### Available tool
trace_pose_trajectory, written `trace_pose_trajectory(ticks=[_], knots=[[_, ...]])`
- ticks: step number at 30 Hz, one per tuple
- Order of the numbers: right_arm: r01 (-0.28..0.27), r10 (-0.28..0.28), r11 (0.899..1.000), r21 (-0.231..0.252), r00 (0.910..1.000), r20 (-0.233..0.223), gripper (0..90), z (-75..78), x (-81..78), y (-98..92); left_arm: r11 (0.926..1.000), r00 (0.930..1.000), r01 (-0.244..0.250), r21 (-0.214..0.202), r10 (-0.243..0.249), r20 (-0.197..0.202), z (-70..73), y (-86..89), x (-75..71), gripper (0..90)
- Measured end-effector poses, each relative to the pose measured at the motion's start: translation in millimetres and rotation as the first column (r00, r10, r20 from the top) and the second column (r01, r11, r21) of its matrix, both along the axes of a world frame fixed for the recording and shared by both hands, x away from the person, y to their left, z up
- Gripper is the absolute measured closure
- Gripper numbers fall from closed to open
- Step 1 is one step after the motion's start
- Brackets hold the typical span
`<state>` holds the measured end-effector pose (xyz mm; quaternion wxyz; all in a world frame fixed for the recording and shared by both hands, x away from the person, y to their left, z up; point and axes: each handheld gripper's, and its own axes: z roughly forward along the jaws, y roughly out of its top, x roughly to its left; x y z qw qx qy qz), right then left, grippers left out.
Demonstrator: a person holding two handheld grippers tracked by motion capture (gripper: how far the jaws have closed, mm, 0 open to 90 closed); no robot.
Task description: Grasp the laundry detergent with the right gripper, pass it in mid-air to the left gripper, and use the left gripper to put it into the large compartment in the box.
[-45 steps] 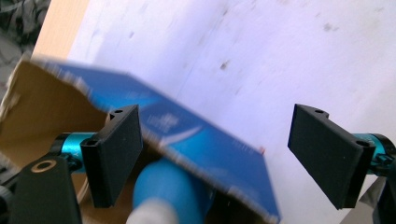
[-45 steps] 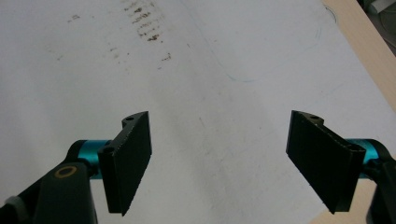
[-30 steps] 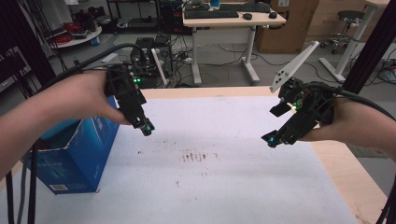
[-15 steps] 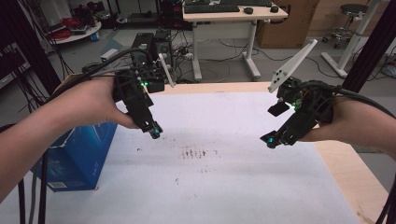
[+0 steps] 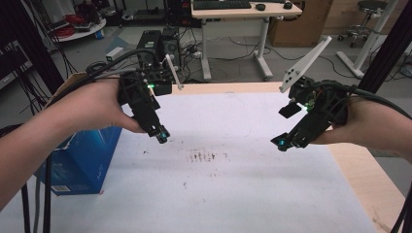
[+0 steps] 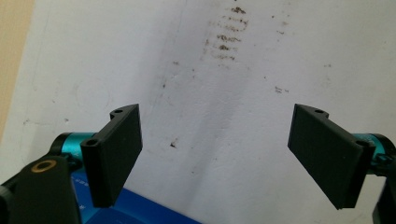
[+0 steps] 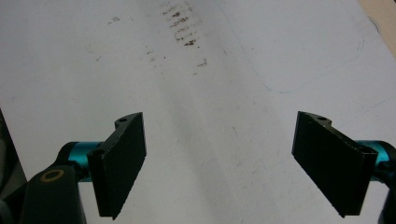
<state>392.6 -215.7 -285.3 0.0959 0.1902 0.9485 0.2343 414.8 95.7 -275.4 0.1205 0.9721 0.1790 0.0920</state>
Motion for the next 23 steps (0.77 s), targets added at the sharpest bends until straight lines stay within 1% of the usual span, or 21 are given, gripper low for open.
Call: trace_pose_trajectory(ticks=[5,7,10,11,12,15,17,18,23], knots=[[0.003,-0.003,1.000,-0.003,1.0000,-0.001,17.0,-0.7,0.2,0.3,0.9999,1.0000,0.001,0.011,-0.001,-0.005,-0.7,0.1,0.6,17.9],[0.000,0.000,1.000,-0.003,1.0000,0.001,17.1,-0.9,0.3,0.5,1.0000,1.0000,-0.002,0.007,0.002,-0.002,-1.4,-0.2,0.6,17.9],[0.002,-0.002,1.000,-0.005,1.0000,-0.004,17.0,-1.8,1.0,0.6,1.0000,1.0000,-0.004,0.005,0.004,-0.008,-2.0,-0.5,0.8,17.9],[0.002,-0.002,1.000,-0.006,1.0000,-0.004,17.0,-2.2,1.2,0.8,0.9999,1.0000,0.003,0.016,-0.003,-0.007,-1.5,-0.4,1.4,17.9],[0.001,-0.001,1.000,-0.009,1.0000,-0.008,17.0,-2.5,1.2,1.0,1.0000,1.0000,0.000,0.010,0.000,-0.005,-2.2,-0.4,1.3,17.9],[0.001,-0.001,1.000,-0.008,0.9999,-0.010,17.0,-2.9,1.2,1.2,0.9999,1.0000,-0.002,0.013,0.002,-0.007,-2.5,0.2,2.5,17.9],[0.001,-0.001,1.000,-0.004,0.9999,-0.012,17.0,-2.5,1.0,1.1,0.9999,0.9999,-0.011,0.007,0.011,-0.009,-2.7,0.7,3.0,17.9],[0.000,0.000,1.000,-0.003,0.9999,-0.010,17.0,-2.4,0.6,1.2,0.9999,0.9999,-0.008,0.012,0.008,-0.010,-2.0,0.9,3.2,17.9],[-0.005,0.005,1.000,-0.003,1.0000,-0.006,17.0,-1.7,-0.9,0.6,0.9998,0.9998,-0.017,0.008,0.017,-0.008,-1.7,1.7,2.3,17.9]])
